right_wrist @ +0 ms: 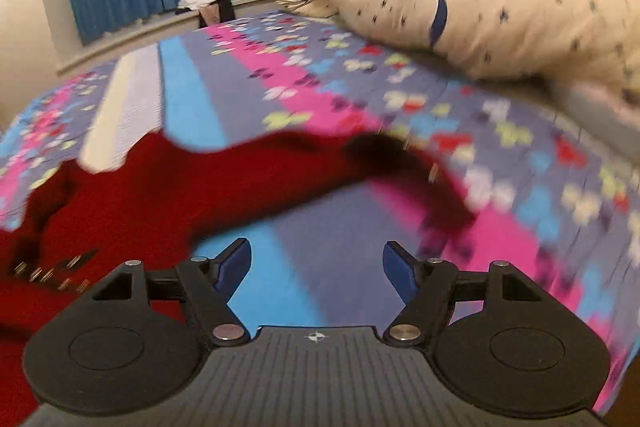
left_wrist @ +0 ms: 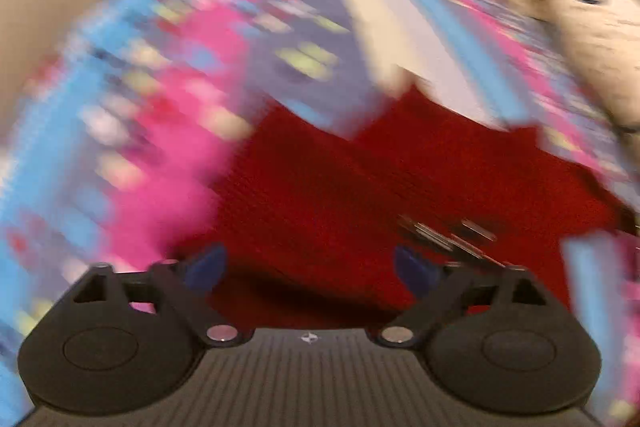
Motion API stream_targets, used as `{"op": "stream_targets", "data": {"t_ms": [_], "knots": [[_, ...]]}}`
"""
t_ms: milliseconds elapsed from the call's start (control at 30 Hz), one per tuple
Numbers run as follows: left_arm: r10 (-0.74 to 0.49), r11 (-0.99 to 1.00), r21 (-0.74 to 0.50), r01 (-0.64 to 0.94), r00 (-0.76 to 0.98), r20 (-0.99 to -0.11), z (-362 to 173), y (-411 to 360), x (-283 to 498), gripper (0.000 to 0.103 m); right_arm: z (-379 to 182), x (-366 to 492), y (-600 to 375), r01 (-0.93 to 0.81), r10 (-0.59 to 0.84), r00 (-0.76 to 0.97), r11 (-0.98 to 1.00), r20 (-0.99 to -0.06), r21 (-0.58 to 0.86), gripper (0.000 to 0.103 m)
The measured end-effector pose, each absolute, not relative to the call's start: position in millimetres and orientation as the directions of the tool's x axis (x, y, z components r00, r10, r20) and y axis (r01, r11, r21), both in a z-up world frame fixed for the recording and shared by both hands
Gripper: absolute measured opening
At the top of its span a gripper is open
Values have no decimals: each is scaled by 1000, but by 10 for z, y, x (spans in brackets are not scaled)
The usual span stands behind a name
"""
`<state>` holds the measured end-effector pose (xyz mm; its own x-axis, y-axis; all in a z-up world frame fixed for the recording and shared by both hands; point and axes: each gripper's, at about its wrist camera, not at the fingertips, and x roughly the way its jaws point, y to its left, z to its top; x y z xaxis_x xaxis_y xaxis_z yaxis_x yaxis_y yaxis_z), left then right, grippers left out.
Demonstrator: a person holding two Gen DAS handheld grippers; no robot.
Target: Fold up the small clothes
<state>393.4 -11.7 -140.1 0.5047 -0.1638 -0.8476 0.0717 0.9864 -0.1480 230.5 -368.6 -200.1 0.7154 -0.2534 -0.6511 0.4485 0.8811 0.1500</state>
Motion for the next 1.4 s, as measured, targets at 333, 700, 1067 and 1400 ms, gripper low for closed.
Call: {"op": "stream_targets", "data": {"t_ms": [333,700,1067,1400], "knots": [[-277,923,-357,-144,397,-875,-2105,-720,4313,42,-2049,2037,-3313,352,-156,753,916,-639,191,74],[89,842,-344,-416,736,-671,-279,2147,4739,12,-1933,2142,-3081,258,-118,785,955,-608,148,72],[169,681,-344,-647,595,-786,-1003,3375,5093,12,-1875,2358,-2597,183,-109,753,982,-649,48,71],[-100,468,-632,-618,673,-733,-1416,3359,4568,12,-1951,2562,-2492,196,-78,734,976,-674,100,71]]}}
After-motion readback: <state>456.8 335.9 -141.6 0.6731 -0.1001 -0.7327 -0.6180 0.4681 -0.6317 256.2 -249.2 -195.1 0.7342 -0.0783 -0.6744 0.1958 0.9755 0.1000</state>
